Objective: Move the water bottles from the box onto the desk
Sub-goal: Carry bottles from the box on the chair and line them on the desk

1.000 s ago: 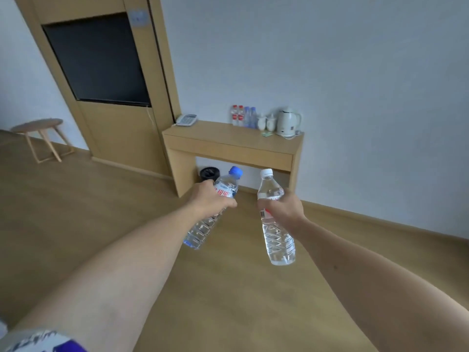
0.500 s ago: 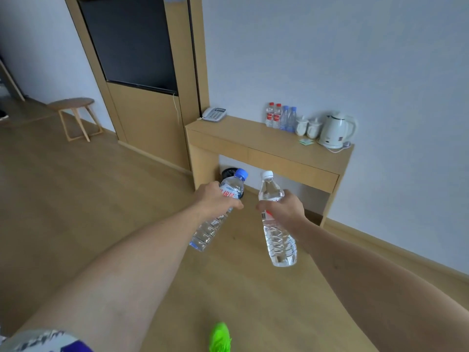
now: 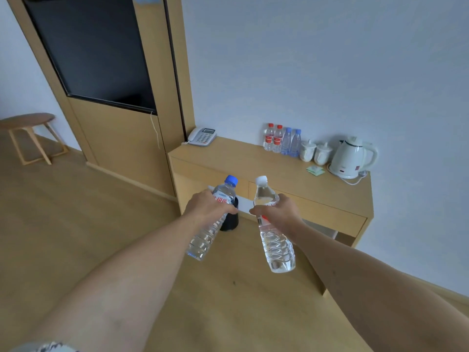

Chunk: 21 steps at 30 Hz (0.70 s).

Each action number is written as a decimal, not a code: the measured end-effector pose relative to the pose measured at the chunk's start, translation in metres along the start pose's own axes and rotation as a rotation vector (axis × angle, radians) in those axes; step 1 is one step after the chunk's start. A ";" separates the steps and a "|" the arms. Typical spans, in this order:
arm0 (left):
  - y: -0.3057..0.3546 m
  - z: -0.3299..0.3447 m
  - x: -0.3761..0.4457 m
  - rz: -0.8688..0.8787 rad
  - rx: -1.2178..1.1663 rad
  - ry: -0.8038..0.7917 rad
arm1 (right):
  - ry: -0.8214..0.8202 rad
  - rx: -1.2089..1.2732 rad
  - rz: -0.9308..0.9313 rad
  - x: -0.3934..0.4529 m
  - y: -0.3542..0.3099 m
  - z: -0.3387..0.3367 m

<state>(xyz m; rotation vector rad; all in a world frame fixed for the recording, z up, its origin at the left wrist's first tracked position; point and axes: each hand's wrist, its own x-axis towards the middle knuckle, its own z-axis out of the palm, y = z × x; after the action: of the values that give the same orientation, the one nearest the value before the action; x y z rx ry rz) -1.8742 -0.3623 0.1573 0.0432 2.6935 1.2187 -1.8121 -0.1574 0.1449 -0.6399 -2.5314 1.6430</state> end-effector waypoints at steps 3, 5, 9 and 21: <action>-0.006 0.003 0.049 -0.004 0.008 -0.051 | -0.007 -0.022 0.025 0.051 -0.007 0.021; -0.012 0.005 0.078 -0.014 0.005 -0.070 | -0.013 -0.032 0.038 0.084 -0.010 0.032; -0.029 0.003 0.160 -0.053 0.017 -0.102 | -0.015 -0.024 0.024 0.175 -0.022 0.064; -0.007 -0.056 0.422 -0.099 0.018 -0.052 | -0.041 0.065 0.064 0.411 -0.105 0.128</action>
<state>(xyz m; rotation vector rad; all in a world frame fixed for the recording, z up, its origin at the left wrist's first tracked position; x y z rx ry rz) -2.2988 -0.3651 0.1228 -0.0544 2.6279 1.1487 -2.2539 -0.1517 0.1113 -0.6945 -2.4985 1.7693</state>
